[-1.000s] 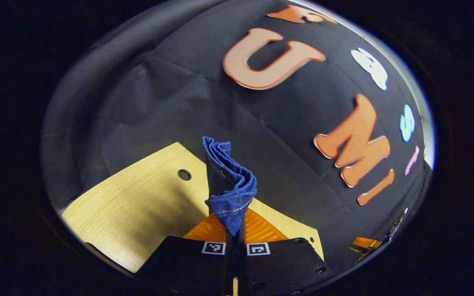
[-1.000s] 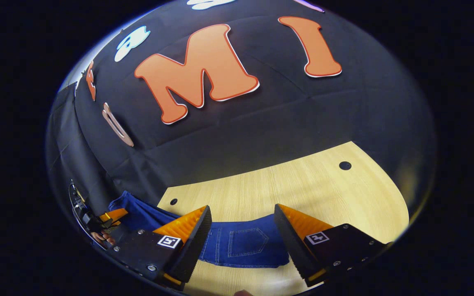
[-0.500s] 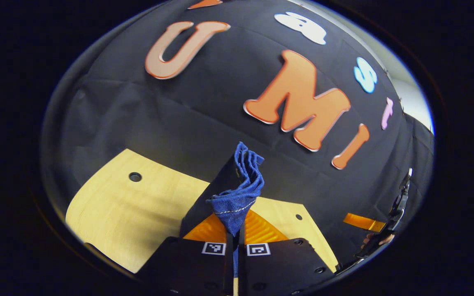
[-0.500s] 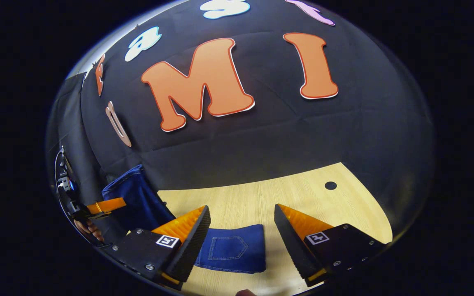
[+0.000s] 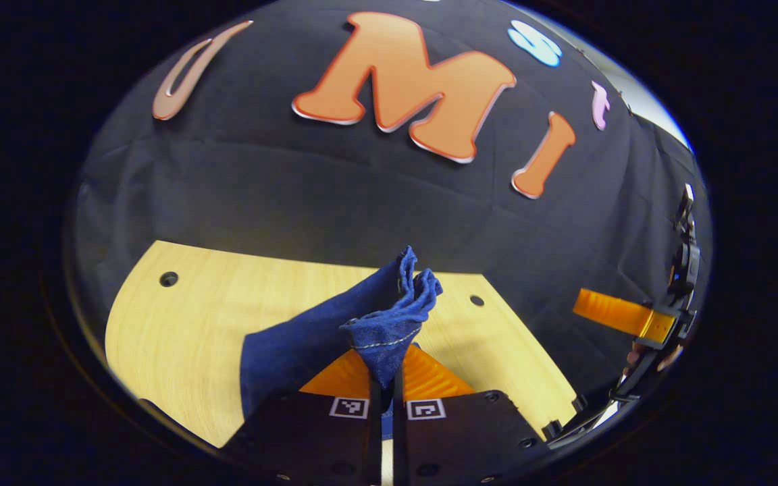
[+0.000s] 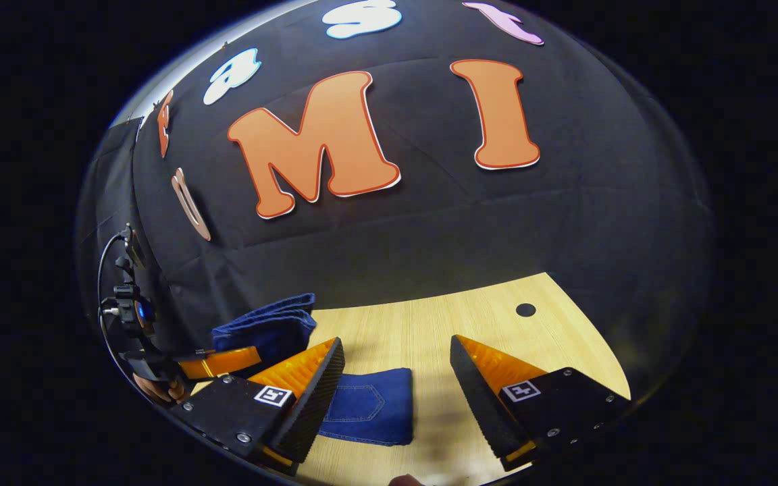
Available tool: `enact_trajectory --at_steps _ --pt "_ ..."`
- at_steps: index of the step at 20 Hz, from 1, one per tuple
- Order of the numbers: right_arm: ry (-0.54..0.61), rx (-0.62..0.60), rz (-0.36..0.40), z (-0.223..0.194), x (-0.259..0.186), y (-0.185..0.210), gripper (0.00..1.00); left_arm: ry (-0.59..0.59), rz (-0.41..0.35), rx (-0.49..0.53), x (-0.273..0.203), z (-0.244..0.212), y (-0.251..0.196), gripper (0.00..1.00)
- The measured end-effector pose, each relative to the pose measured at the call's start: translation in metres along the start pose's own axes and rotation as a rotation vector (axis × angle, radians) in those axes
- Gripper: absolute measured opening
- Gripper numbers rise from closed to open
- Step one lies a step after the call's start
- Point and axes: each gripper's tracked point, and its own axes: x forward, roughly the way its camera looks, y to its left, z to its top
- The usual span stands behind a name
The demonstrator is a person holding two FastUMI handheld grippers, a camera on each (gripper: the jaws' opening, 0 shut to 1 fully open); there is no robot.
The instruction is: Grasp the waist and the cuffs of the jeans and fold them to make the two legs overlap; first hold the waist and fold one-third of the jeans toward the cuffs, then hold the cuffs and fold the remaining one-third in the same direction to finish folding.
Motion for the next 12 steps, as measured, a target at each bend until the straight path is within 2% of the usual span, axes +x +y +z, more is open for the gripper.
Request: enact_trajectory --at_steps 2,5,6,8,10,11,12 --pt "-0.006 -0.006 -0.005 0.002 -0.002 -0.005 0.97 0.031 -0.016 0.027 0.001 -0.012 -0.010 0.11" --pt "-0.019 -0.022 -0.006 0.006 -0.003 -0.009 0.97 0.012 -0.021 0.068 -0.004 -0.010 -0.013 0.48" --pt "-0.022 -0.027 -0.010 0.007 -0.003 -0.010 0.97 -0.011 -0.026 0.075 -0.009 -0.006 -0.015 0.46" --pt "-0.028 -0.028 -0.005 0.010 -0.001 -0.009 0.97 -0.061 -0.023 0.085 -0.018 0.007 -0.019 0.76" --pt "-0.034 -0.026 0.005 0.013 -0.001 -0.005 0.97 -0.089 -0.009 0.092 -0.031 0.018 -0.017 0.74" --pt "-0.041 -0.027 0.009 0.015 -0.001 -0.003 0.97 -0.108 -0.001 0.093 -0.036 0.024 -0.016 0.83" --pt "-0.049 -0.032 0.013 0.018 -0.002 0.000 0.97 -0.130 0.013 0.093 -0.044 0.031 -0.014 0.87"
